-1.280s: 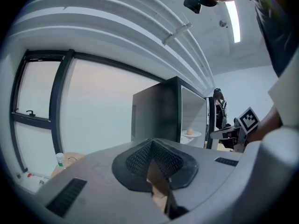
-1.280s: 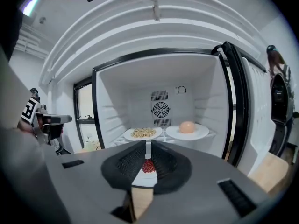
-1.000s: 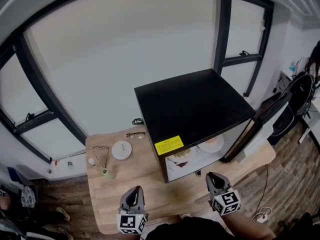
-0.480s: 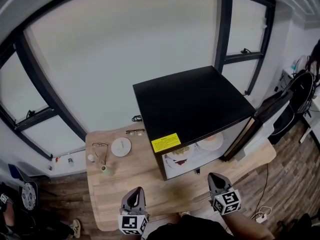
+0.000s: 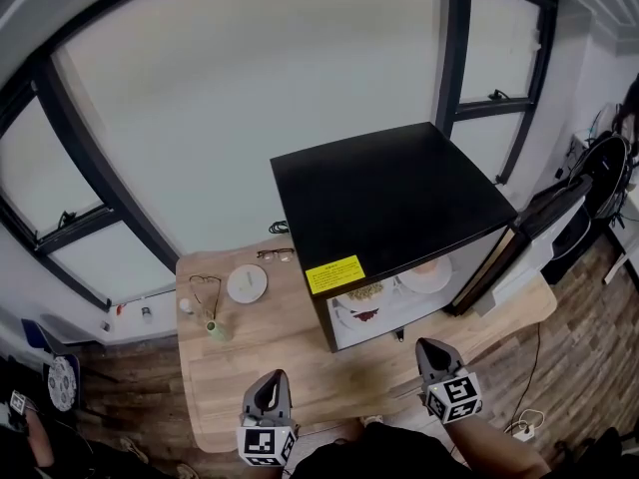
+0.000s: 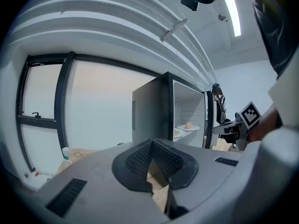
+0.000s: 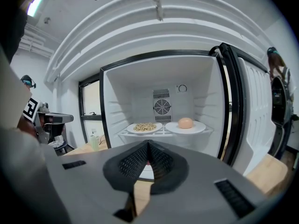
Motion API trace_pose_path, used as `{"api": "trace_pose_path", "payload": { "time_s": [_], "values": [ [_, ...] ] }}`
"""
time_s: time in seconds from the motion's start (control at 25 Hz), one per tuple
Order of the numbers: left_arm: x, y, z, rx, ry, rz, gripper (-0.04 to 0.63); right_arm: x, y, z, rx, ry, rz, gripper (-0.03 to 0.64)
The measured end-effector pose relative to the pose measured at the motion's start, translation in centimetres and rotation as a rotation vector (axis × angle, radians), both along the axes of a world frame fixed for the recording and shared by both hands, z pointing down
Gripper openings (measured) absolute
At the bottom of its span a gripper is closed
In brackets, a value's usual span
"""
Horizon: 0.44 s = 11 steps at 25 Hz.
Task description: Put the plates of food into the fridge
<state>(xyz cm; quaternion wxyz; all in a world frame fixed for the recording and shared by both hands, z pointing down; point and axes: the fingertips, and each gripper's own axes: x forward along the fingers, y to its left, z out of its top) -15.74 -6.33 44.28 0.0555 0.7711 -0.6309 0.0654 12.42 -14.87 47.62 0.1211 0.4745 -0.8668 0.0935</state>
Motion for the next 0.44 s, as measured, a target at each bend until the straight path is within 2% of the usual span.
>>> {"api": "trace_pose_path", "payload": {
  "time_s": [0.44],
  "values": [
    [-1.5,1.9,-1.0,0.026,0.013,-0.028,0.005,-2.6,1.1,-1.9,0.039,0.008,-0.044,0.018]
  ]
}}
